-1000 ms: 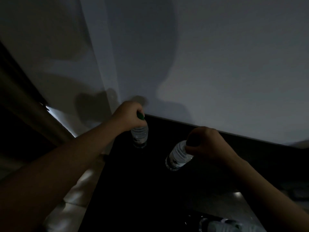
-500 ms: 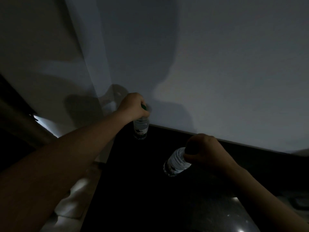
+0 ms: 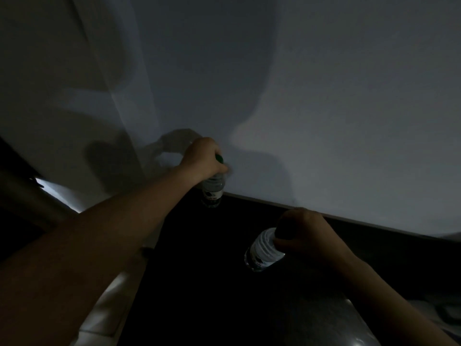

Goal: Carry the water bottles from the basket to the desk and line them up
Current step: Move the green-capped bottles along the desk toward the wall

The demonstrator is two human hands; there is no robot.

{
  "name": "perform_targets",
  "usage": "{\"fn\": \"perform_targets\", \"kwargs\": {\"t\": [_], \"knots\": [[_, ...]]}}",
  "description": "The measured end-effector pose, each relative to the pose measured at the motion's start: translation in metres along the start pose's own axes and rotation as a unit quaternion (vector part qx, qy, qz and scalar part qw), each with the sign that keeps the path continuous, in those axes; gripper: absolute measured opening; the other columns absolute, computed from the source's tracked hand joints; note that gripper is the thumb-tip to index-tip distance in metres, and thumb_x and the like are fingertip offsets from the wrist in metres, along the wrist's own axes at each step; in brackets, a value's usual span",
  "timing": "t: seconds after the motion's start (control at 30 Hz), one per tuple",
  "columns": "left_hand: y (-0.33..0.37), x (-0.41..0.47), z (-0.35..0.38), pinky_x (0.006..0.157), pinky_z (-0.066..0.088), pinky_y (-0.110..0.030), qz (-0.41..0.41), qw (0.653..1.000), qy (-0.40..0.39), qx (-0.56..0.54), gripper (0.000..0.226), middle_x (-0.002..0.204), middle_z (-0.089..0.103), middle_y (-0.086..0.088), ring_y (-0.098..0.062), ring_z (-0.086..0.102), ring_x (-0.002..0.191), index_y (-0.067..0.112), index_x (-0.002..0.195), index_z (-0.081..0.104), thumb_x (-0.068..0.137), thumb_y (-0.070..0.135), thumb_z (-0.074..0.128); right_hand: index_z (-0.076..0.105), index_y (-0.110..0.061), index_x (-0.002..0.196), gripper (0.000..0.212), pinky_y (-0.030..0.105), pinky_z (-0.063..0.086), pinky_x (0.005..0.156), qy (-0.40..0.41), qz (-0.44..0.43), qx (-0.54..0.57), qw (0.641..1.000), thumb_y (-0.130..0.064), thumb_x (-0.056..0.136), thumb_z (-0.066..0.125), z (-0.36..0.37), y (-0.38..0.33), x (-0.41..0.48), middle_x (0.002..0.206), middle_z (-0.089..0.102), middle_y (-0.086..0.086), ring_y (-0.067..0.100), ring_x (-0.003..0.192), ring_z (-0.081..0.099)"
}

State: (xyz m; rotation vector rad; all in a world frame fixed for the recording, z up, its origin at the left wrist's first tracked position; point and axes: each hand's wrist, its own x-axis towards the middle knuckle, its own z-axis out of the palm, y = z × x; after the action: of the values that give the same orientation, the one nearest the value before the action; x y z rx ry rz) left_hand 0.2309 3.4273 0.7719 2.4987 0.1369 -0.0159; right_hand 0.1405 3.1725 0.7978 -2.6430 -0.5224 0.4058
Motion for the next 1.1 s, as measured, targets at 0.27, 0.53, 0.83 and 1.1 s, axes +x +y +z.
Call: {"fn": "perform_targets", "kwargs": {"t": [0.27,0.53,0.83,1.1], "knots": [[-0.011,0.002,-0.002,0.062,0.051,-0.036,-0.014,1.000,0.010,0.002,0.021,0.076,0.068,-0.021,-0.031,0.065,0.071,0.000,0.072,0.070,0.065,0.018,0.078,0.068,-0.011,0.077,0.014,0.035,0.054,0.065,0.014,0.001,-0.006,1.000,-0.021,0.070,0.073,-0.002,0.000,0.013,0.082,0.061,0.003,0.015,0.071,0.061],[-0.018,0.004,-0.006,0.068,0.054,-0.041,-0.012,1.000,0.000,0.002,0.024,0.080,0.067,-0.019,-0.031,0.065,0.075,-0.001,0.076,0.070,0.066,0.019,0.079,0.070,-0.010,0.083,0.018,0.031,0.051,0.069,0.026,0.007,-0.019,0.999,-0.021,0.069,0.074,-0.010,-0.006,0.034,0.086,0.063,0.006,0.021,0.079,0.062],[-0.022,0.006,-0.003,0.066,0.052,-0.040,-0.014,1.000,0.004,-0.005,0.024,0.077,0.067,-0.023,-0.033,0.065,0.074,-0.003,0.075,0.069,0.065,0.017,0.078,0.072,-0.006,0.088,0.021,0.036,0.056,0.075,0.034,-0.012,-0.021,0.999,-0.019,0.072,0.075,-0.027,-0.017,0.072,0.087,0.070,0.007,0.019,0.081,0.066],[-0.027,0.005,-0.001,0.065,0.050,-0.033,-0.008,1.000,0.006,-0.021,0.019,0.078,0.068,-0.019,-0.031,0.065,0.075,0.001,0.075,0.071,0.068,0.018,0.077,0.072,-0.002,0.089,0.022,0.036,0.056,0.077,0.035,0.000,-0.044,0.998,-0.017,0.074,0.076,-0.026,-0.030,0.116,0.089,0.071,0.011,0.022,0.082,0.066]]}}
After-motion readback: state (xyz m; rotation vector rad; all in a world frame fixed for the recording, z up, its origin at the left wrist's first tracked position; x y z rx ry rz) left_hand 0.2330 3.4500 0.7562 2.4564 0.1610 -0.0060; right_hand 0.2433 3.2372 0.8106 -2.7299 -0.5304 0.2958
